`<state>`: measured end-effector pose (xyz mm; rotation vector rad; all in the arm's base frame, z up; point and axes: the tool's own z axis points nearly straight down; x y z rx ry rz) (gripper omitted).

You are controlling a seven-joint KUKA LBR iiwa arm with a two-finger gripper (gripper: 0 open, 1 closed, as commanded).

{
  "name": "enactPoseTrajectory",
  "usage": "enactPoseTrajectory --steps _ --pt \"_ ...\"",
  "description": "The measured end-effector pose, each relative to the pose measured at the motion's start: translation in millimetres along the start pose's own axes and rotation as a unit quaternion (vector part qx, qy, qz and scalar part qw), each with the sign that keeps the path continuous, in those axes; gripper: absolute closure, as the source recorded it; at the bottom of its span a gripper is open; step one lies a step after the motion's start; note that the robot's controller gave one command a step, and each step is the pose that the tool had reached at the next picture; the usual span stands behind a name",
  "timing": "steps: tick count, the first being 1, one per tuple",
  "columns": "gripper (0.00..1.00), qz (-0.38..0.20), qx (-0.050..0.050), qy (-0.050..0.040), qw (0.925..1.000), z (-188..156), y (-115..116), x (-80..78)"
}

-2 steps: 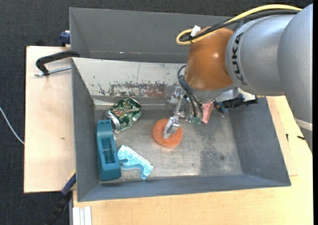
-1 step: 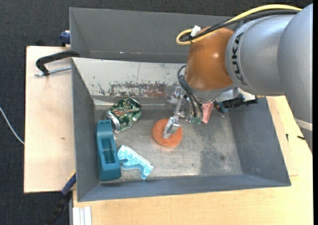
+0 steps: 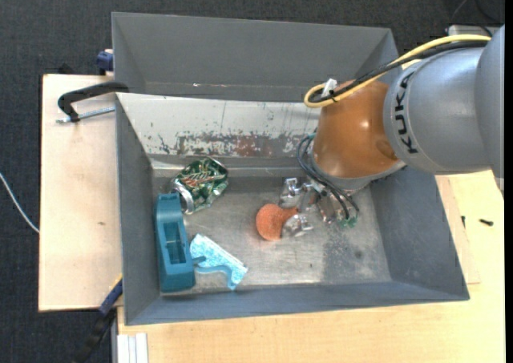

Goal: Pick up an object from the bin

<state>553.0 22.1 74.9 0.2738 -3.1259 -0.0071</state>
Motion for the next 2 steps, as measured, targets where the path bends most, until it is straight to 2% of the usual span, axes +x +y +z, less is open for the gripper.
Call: enactPoseTrajectory --steps 1,2 --pt "1.00 0.000 0.000 0.0000 1.0000 0.0 0.0 0.0" --pt "1.00 -0.056 0.003 -0.0072 0.9984 -164.5 -8.3 1.6"
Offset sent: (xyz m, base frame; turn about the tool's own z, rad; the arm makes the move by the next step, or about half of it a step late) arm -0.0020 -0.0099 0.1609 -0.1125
